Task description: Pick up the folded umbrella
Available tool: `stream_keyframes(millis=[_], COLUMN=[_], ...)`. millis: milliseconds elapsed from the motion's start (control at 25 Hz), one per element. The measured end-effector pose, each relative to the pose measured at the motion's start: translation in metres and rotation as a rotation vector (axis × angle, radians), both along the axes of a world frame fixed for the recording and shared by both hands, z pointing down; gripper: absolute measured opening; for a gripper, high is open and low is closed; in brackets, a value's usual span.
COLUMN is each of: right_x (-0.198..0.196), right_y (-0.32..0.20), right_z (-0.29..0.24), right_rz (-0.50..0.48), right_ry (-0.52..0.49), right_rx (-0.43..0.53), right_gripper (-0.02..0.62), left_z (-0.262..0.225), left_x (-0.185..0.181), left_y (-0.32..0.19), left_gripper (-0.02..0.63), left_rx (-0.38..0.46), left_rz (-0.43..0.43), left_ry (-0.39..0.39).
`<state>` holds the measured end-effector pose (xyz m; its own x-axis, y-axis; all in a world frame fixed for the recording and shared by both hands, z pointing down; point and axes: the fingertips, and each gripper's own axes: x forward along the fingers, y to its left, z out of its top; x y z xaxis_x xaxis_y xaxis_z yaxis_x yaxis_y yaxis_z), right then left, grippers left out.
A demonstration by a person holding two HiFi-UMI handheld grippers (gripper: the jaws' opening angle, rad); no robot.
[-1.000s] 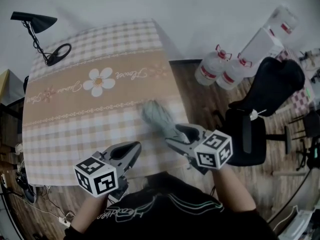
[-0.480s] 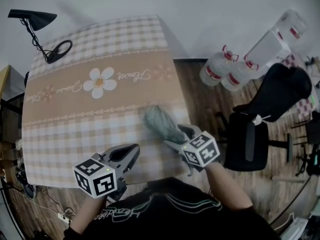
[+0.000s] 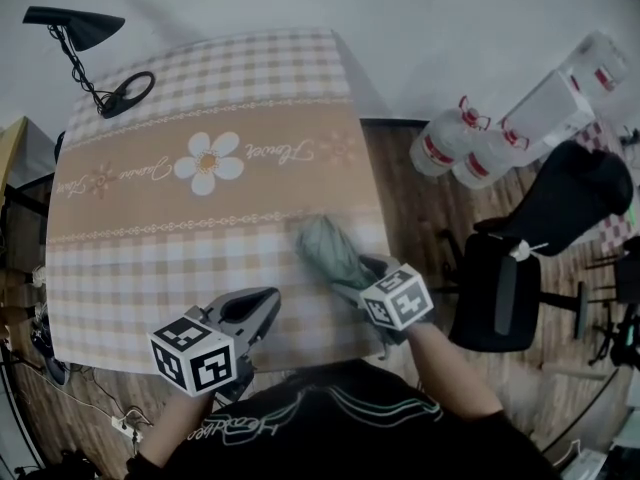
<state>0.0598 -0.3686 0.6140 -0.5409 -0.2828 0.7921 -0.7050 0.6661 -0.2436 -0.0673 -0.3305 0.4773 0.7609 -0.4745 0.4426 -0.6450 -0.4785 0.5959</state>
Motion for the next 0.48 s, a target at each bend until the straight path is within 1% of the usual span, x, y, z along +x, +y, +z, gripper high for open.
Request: stream_keyframes(millis=[280, 480], right_x=[-0.009, -0.011], right_y=[0.000, 0.002], right_z=[0.012, 0.021], right_rz=[-0.010, -0.019], right_ry=[0.034, 0.084], right_rx=[-0.017, 0.008], right_gripper=[0.330, 0.328], left_z=[0.006, 0.008], left_x=[-0.009, -0.012], left_y=[-0.004, -0.007], left_gripper=[-0.003, -0.003], left_rx=[-0.024, -0.025], left_rz=[-0.036, -0.046], left_ry=[0.022, 0.027])
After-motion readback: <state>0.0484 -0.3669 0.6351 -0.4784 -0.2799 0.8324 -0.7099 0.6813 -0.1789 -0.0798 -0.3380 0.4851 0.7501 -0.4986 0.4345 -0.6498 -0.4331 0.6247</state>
